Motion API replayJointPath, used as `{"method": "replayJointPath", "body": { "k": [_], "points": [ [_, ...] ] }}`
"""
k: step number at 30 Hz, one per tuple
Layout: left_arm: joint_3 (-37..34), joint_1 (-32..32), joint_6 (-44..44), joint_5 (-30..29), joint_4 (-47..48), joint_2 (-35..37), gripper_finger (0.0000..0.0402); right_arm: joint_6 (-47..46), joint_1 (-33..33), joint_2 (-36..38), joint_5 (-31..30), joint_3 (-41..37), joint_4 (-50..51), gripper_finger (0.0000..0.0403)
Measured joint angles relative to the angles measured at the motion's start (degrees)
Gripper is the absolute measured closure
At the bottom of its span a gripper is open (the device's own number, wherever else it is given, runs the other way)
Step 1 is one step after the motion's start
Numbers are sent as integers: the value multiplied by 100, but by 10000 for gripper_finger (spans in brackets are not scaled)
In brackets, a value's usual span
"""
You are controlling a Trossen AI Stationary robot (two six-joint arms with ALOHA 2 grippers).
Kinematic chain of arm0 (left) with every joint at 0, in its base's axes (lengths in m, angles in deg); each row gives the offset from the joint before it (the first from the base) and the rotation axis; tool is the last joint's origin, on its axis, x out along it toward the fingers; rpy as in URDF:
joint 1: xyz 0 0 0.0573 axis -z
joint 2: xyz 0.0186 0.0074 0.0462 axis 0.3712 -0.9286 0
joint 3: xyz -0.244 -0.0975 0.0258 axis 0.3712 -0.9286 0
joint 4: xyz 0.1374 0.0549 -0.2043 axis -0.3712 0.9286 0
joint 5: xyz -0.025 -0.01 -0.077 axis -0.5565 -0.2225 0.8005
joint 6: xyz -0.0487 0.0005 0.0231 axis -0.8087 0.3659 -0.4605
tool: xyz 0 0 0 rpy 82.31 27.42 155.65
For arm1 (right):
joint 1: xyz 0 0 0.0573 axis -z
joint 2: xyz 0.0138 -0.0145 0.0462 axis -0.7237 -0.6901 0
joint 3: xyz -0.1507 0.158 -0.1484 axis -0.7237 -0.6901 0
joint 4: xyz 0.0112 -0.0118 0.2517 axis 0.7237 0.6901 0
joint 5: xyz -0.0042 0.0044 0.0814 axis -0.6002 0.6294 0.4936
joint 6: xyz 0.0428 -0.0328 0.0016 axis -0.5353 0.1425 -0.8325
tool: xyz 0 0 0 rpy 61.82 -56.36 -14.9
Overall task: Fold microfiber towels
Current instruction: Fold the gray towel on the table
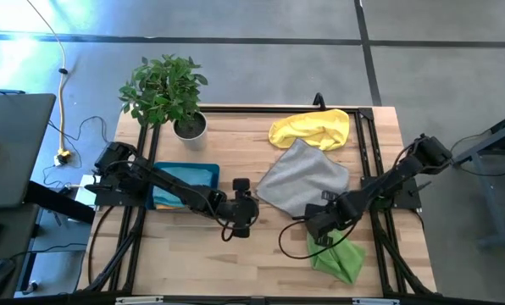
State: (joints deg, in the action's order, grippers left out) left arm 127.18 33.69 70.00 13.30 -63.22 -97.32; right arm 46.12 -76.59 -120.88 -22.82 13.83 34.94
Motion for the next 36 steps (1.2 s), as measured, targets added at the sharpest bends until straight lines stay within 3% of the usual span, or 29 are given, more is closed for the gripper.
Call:
{"method": "replayJointPath", "body": {
  "k": [7,14,17,23,32,36],
  "points": [
    [-3,-366,1369,438,-95,-515,232,-344,-60,-3,-327,-210,7,402],
    [4,-827,2224,220,-361,-914,232,-341,-57,-3,-533,-210,-95,402],
    [1,-1024,2349,271,-314,-1008,232,-339,-57,-3,-550,-210,-148,402],
    [1,-1237,2582,1162,-225,-1013,232,-337,-57,-3,-550,-210,-168,402],
    [15,-1318,2506,1333,-182,-1046,234,-334,-55,-3,-868,-210,-222,402],
    [19,-1415,2180,1298,-121,-1076,262,-255,-55,-3,-880,-210,-350,402]
  ]
}}
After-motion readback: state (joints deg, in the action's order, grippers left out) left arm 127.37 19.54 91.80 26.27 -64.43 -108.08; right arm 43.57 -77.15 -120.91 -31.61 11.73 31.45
